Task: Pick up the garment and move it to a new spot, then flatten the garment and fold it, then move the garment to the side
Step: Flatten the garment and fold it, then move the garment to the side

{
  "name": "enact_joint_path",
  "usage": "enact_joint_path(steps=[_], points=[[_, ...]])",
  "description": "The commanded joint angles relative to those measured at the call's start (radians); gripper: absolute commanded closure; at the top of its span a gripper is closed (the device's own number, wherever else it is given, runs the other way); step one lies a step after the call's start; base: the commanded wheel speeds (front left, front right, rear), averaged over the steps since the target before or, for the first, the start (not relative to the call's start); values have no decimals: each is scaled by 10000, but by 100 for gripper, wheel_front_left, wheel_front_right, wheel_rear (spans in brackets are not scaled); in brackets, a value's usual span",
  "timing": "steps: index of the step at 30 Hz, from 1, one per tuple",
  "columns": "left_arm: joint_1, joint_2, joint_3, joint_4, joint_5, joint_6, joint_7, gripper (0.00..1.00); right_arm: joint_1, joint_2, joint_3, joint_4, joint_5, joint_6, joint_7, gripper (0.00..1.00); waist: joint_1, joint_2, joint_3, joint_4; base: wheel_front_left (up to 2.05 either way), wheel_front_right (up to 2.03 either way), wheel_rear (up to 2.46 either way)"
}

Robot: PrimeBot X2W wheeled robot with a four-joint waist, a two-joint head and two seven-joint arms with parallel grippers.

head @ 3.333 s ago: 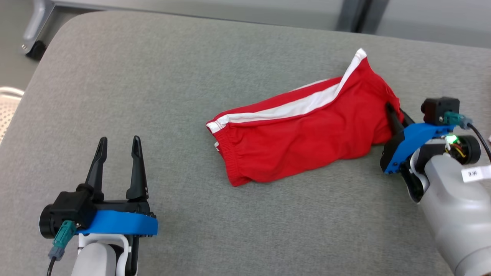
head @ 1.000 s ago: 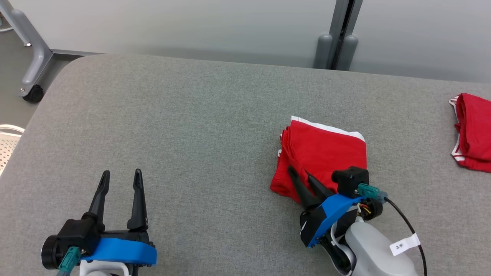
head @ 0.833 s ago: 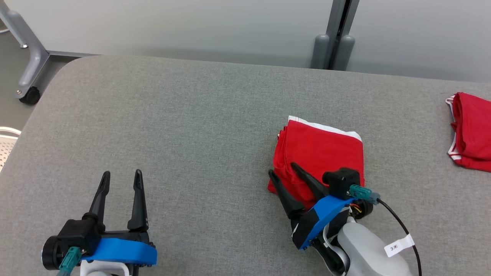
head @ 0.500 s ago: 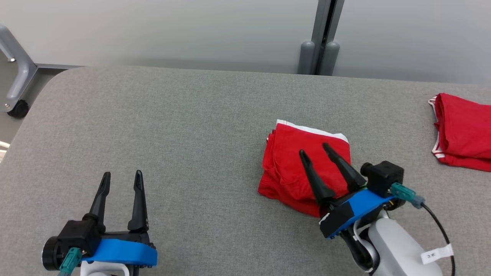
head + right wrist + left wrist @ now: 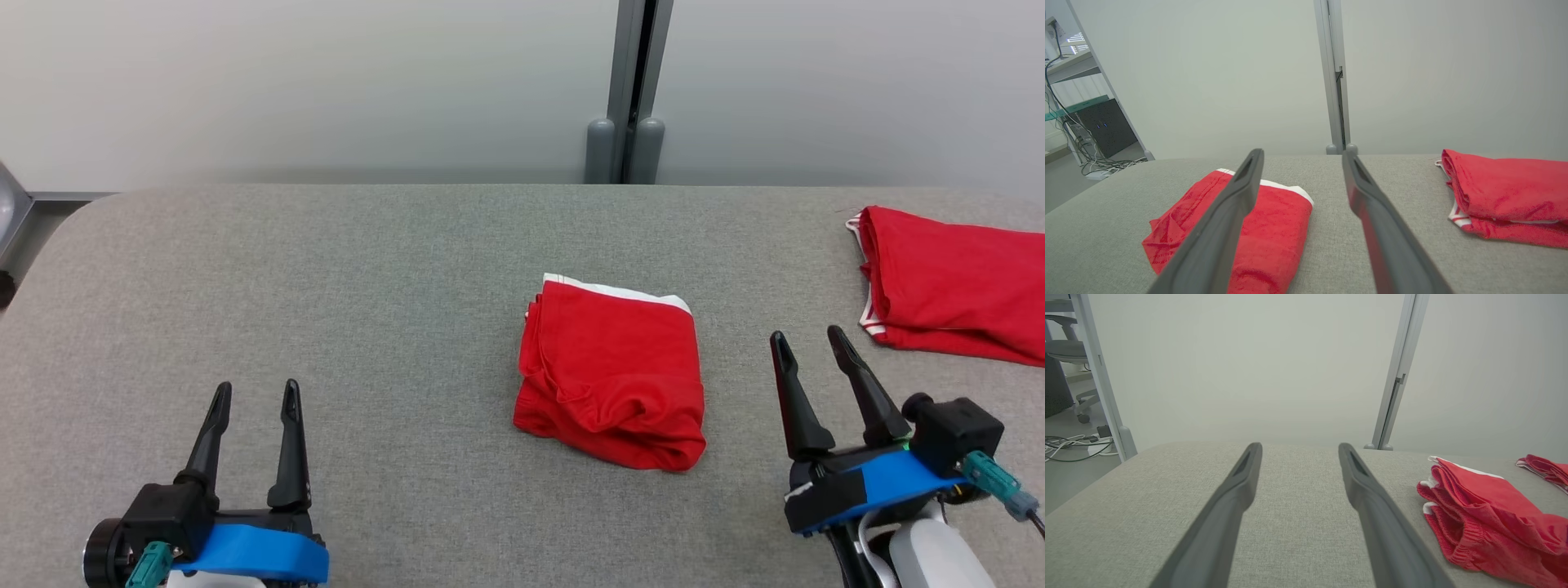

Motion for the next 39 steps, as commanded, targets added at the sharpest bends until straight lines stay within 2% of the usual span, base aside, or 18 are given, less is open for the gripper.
enact_joint_path(steps=[1,13,18,39], points=[[97,28,24,-30,67,-9,-43,0,267,53,-110,-91,-174,1,-25,0,1,-1,-71,-74,0,0,0],[545,155,74,221,752,6,-43,0,1861,575,-974,-830,-975,1,-25,0,1,-1,-525,-341,0,0,0],[758,213,-29,232,1141,163,-43,0,2219,706,-1136,-805,-1221,1,-27,0,1,-1,-739,-312,0,0,0],[915,332,-70,333,1242,202,-43,0,2513,828,-1252,-574,-1269,1,-28,0,1,-1,-896,-213,0,0,0]])
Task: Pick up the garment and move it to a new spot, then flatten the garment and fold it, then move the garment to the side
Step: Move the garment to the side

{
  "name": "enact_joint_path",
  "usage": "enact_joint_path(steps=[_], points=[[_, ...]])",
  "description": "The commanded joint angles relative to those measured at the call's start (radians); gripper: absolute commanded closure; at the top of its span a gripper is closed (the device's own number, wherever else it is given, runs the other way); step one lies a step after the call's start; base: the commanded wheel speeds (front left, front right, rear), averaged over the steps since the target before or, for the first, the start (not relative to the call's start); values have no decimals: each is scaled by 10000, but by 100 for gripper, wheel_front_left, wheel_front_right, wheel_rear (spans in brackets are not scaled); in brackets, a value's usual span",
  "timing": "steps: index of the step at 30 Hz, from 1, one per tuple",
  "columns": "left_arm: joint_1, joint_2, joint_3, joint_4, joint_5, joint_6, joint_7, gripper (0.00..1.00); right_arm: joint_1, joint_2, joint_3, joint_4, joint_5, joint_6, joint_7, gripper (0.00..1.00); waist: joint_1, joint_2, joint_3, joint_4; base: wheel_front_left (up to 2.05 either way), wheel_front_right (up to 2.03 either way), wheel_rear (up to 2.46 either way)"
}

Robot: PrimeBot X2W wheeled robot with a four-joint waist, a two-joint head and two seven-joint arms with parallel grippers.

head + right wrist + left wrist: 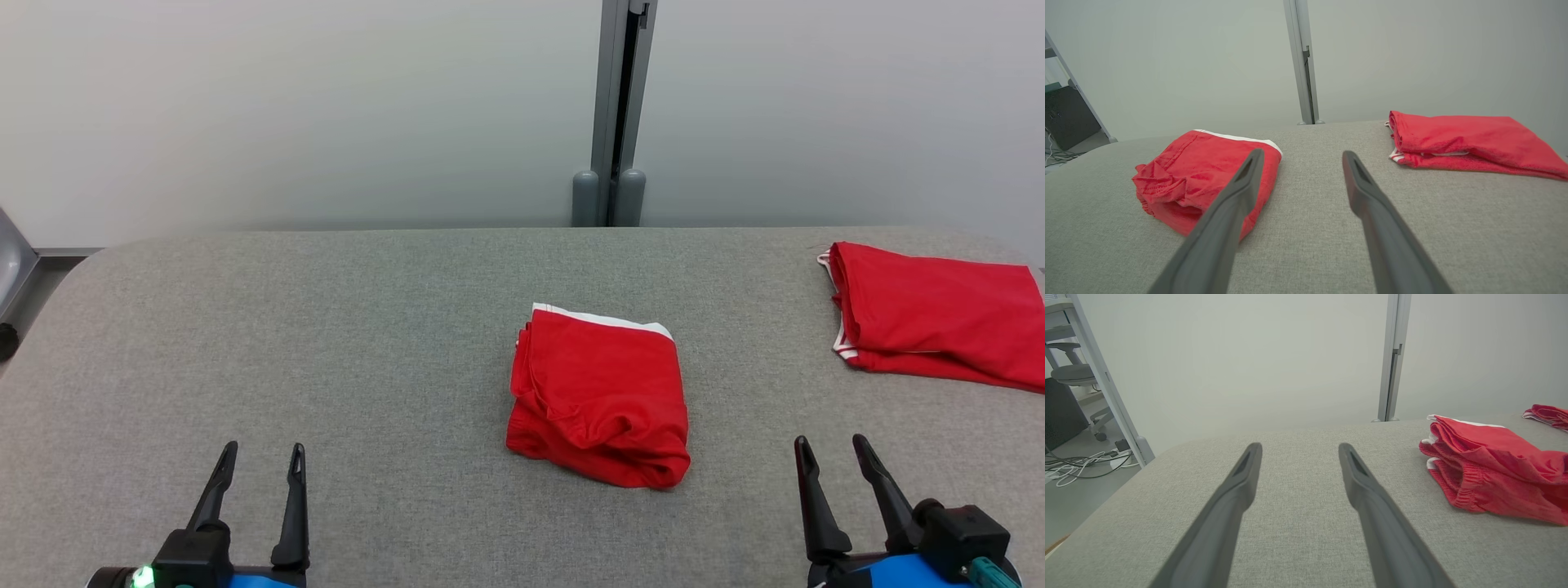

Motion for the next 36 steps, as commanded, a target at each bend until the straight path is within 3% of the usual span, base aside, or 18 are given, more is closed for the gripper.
enact_joint_path(steps=[1,11,19,22,23,24,36], points=[[7,35,10,-2,8,34,-45,0,168,11,-2,35,66,1,-26,0,0,0,-8,6,0,0,0],[-212,-10,0,-66,-59,41,-43,0,-1454,-119,294,240,-319,1,-26,0,0,0,189,125,0,0,0],[-522,-34,-78,-135,-90,7,-45,0,-3396,-248,758,1582,-580,1,85,0,0,0,638,426,0,0,0],[-696,-52,-150,-134,-116,-12,-45,0,-4099,-297,875,2408,-663,1,174,0,0,0,878,620,0,0,0],[-974,-76,-242,-122,-173,-54,-43,0,-4847,-331,931,3510,-772,1,154,0,0,0,1252,885,0,0,0],[-1040,-79,-247,-125,-176,-61,-45,0,-5007,-349,920,3753,-814,1,127,0,0,0,1340,941,0,0,0],[-1526,-76,-283,-84,-276,-96,-43,0,-5662,-273,597,6722,-1004,1,-14,0,0,0,2047,1359,0,0,0]])
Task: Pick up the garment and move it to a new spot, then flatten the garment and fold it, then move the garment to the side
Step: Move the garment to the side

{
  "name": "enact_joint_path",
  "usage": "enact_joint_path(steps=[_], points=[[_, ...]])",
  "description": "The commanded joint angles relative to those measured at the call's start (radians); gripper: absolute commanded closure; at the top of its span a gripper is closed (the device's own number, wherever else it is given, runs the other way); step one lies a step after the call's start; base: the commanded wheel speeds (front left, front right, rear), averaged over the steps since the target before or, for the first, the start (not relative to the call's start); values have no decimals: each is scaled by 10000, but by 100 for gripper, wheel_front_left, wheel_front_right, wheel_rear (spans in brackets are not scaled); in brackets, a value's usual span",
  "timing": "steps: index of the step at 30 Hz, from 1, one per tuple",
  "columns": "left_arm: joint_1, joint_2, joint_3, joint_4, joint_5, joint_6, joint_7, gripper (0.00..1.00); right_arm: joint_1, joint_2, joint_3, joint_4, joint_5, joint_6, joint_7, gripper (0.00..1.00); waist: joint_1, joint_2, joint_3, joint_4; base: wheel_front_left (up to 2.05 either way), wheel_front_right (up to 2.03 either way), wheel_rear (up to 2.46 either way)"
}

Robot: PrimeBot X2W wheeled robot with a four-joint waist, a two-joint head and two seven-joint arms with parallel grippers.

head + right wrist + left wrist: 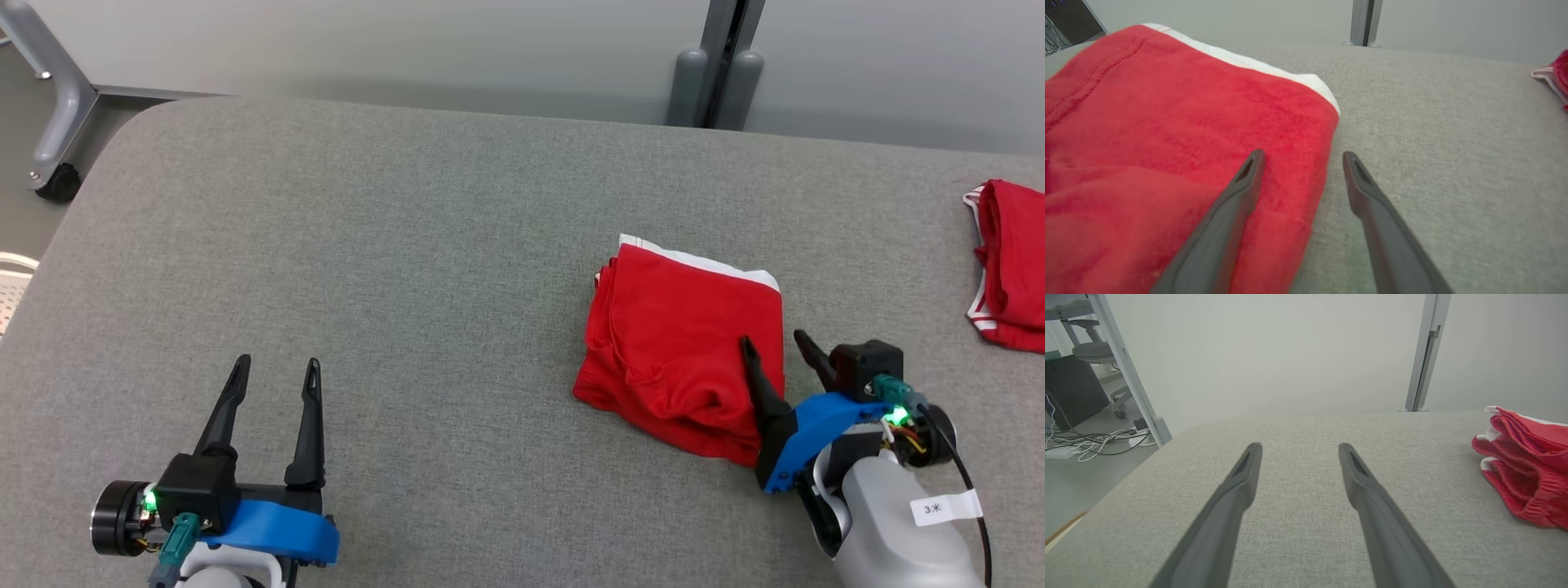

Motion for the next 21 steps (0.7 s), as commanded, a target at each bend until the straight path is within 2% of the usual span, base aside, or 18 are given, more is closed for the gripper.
enact_joint_path(steps=[1,6,12,13,14,15,21], points=[[-110,30,46,-5,-30,-5,-43,0,-59,-1,-42,112,-8,1,-58,0,-2,-2,34,16,0,0,0],[-236,-11,14,2,-34,-24,-43,0,-116,129,-79,869,195,1,-43,0,-2,-2,201,42,0,0,0],[-425,-40,-48,43,-84,-49,-43,0,-128,295,388,1379,698,3,-2,0,-2,-2,345,47,0,0,0],[-444,-43,-52,49,-96,-54,-43,0,-120,314,500,1450,790,4,20,27,-2,-2,351,41,0,0,0],[-445,-47,-56,52,-103,-58,-43,0,-132,325,564,1447,924,4,25,80,-2,-2,351,34,0,0,0],[-437,-50,-57,63,-95,-62,-41,0,-138,326,621,1414,1010,4,25,100,-2,-2,347,26,0,0,0],[-380,-82,-10,27,-137,-78,-43,0,-467,141,706,809,994,0,-44,100,-2,-2,379,-154,0,0,0]])
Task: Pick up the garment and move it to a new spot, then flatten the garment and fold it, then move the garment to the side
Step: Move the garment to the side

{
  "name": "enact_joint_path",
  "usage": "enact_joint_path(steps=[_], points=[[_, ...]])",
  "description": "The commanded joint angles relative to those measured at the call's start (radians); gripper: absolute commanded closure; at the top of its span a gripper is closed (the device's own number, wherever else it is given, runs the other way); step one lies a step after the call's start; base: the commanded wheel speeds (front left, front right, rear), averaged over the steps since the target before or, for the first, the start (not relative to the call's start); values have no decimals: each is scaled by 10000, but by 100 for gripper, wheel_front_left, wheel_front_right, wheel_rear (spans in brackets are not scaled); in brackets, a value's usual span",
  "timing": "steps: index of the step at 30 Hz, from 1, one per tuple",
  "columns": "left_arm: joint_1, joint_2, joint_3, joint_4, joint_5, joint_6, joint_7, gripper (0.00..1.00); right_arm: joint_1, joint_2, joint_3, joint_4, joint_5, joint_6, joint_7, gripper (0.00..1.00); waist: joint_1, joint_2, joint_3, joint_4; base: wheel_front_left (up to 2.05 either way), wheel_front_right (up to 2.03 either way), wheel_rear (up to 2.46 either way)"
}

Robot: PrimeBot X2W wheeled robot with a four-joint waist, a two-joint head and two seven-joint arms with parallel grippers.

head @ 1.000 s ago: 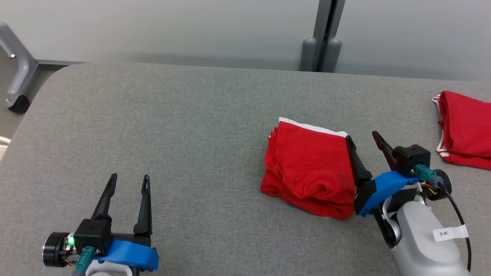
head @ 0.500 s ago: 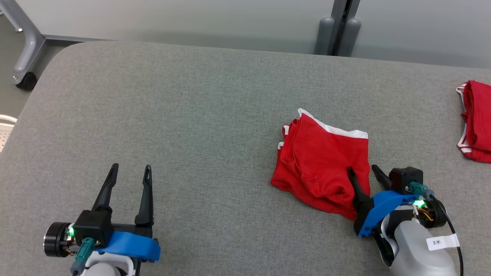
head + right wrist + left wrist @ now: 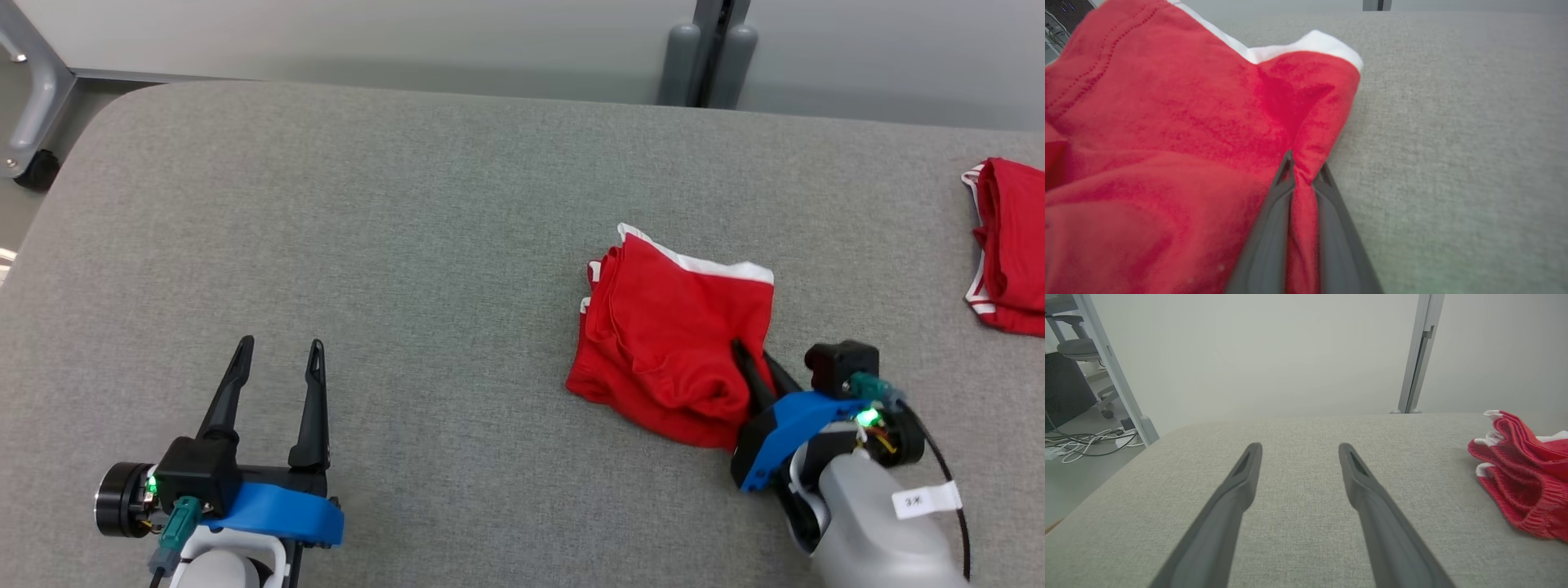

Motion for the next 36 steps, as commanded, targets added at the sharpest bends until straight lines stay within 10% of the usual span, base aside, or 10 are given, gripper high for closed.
enact_joint_path(steps=[1,36], points=[[-68,-17,22,-38,-30,-70,-43,0,-270,-213,-17,-120,-81,-6,20,100,0,-1,31,-32,0,0,0],[-1501,1715,-154,-2794,33,-72,-43,0,-5746,-5264,2553,-1297,1198,-4,935,100,0,-1,3729,-3713,0,0,0]])
